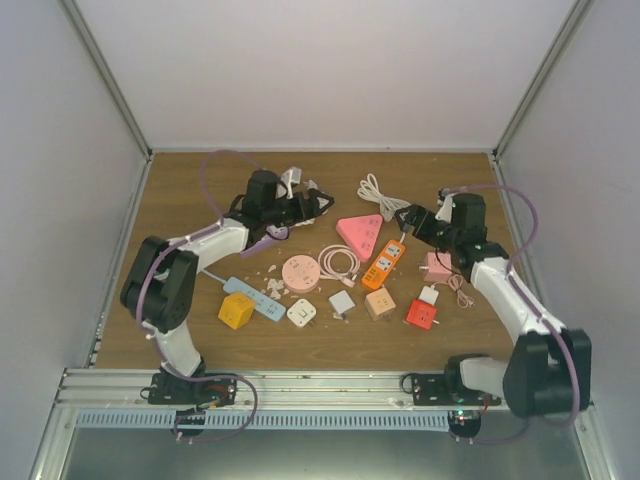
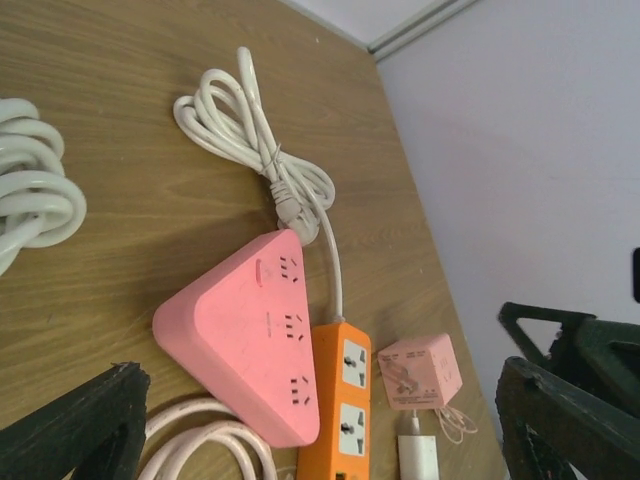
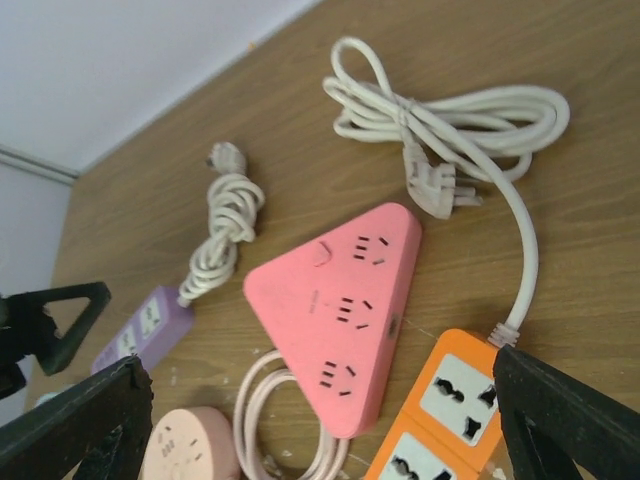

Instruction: Insert the plug

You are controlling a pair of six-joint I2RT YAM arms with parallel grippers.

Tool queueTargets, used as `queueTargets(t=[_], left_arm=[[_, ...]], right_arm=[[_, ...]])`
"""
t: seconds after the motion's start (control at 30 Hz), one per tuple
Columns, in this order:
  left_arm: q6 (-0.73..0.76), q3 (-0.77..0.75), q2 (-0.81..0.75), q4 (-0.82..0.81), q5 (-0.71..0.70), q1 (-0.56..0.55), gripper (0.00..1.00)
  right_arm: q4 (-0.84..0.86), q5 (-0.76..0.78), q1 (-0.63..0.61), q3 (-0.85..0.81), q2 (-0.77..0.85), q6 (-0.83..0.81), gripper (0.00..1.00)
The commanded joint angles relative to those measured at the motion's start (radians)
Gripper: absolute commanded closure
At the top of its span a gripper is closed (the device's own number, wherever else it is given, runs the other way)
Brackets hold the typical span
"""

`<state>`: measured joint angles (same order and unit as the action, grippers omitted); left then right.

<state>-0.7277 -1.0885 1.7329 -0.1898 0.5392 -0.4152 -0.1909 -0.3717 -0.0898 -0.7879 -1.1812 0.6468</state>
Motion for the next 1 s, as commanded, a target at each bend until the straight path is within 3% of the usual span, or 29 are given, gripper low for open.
queueTargets(t=[0.0, 0.2, 0.3, 0.57, 0.77, 0.97], left_arm=[[-0.005, -0.083, 0.084, -0.011, -0.002, -0.027, 0.07], [-0.013, -0.140, 0.174, -0.027, 0.033, -0.046, 0.12], [-0.015, -0.188, 0.218, 0.003, 0.045, -0.053, 0.17], [-0.059, -0.190, 0.257, 0.130, -0.071, -0.096, 0.18], [-0.083, -0.157, 0.299, 0.054, -0.026, -0.108, 0.27], [-0.073, -0.188, 0.329, 0.053, -0.078, -0.115, 0.27]], right_arm=[[0.042, 0.022, -0.034, -0.048, -0.127, -0.018, 0.08], [0.071, 0.044, -0.077, -0.107, -0.261, -0.042, 0.09], [0.075, 0.066, -0.098, -0.144, -0.341, -0.055, 0.15], [0.102, 0.078, -0.147, -0.184, -0.488, -0.047, 0.26], [0.121, 0.065, -0.152, -0.216, -0.561, -0.070, 0.31], [0.094, 0.088, -0.151, -0.276, -0.634, -0.098, 0.37]])
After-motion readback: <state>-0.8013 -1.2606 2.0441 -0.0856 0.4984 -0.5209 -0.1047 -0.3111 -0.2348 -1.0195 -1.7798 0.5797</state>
